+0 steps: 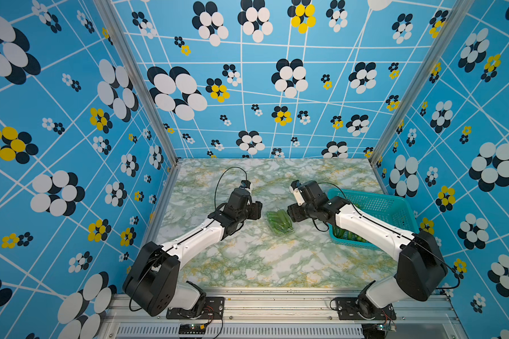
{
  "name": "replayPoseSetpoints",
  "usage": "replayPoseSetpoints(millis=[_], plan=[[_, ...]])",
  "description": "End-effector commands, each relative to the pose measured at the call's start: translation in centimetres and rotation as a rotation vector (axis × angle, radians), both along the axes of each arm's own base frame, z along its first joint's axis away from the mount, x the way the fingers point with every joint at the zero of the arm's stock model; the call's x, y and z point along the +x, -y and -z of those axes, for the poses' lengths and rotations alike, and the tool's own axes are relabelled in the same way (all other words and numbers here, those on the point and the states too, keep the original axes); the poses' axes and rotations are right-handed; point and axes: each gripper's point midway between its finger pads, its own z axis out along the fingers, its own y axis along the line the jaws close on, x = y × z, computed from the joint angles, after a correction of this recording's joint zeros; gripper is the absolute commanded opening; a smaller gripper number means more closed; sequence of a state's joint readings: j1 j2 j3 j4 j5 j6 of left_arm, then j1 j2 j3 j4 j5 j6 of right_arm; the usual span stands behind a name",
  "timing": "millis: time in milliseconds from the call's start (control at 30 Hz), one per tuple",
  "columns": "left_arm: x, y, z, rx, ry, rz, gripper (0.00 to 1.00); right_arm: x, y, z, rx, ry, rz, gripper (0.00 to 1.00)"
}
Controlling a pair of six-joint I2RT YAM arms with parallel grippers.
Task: Take small green peppers out of containers
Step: Move the packing box to the center of the board, then open the packing box at the center of the board.
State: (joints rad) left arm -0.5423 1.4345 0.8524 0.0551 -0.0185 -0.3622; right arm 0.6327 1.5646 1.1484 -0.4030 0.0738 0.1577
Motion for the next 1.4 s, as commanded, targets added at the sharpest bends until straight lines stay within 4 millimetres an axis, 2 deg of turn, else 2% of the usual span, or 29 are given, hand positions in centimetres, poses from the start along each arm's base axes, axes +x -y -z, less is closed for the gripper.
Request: replayPoseSetpoints(millis=[0, 33, 133, 333, 433, 500, 567, 700, 867, 1067, 1233, 1367], plan=[[1.0, 1.0, -0.1, -0.051, 0.016, 0.016, 0.63, 2.0, -1.1, 0.8, -0.003, 0.017, -0.006, 0.66], [0.7, 1.1, 0.2, -0.041, 0.004, 0.015, 0.63, 2.0, -1.4, 1.3, -0.01, -0.007, -0.015, 0.64], [-0.4, -0.7, 2.1, 0.029, -0.078, -0.05, 0.6, 1.9, -1.9, 2.4, -0.009, -0.034, -0.035, 0.63], [-1.5, -2.9, 1.6, 0.027, -0.121, -0.096, 0.57, 2.9, -2.1, 1.7, -0.006, -0.02, -0.03, 0.65], [-2.1, -3.9, 3.3, 0.026, -0.232, -0.126, 0.5, 3.5, -2.3, 1.8, -0.007, -0.038, -0.025, 0.65], [-2.3, -3.4, 4.4, -0.03, -0.338, -0.115, 0.44, 3.7, -2.6, 1.6, 0.0, -0.046, -0.026, 0.65], [-2.7, -1.6, 4.5, -0.098, -0.401, -0.055, 0.4, 3.7, -2.6, 1.5, 0.003, -0.06, -0.022, 0.65], [-3.7, 0.3, 4.4, -0.176, -0.504, -0.002, 0.41, 3.3, -3.2, 0.8, 0.058, -0.083, -0.024, 0.64], [-4.3, 0.8, 4.8, -0.249, -0.591, 0.006, 0.42, 3.0, -3.1, 0.8, 0.079, -0.165, 0.001, 0.64], [-4.2, 0.8, 7.2, -0.245, -0.677, -0.009, 0.42, 3.1, -2.6, 1.7, 0.093, -0.202, 0.024, 0.64], [-3.8, 0.8, 8.0, -0.243, -0.672, -0.014, 0.42, 3.1, -2.1, 2.1, 0.129, -0.23, 0.043, 0.63], [-3.6, 1.5, 8.1, -0.282, -0.677, 0.008, 0.42, 2.9, -2.5, 2.0, 0.156, -0.244, 0.031, 0.63]])
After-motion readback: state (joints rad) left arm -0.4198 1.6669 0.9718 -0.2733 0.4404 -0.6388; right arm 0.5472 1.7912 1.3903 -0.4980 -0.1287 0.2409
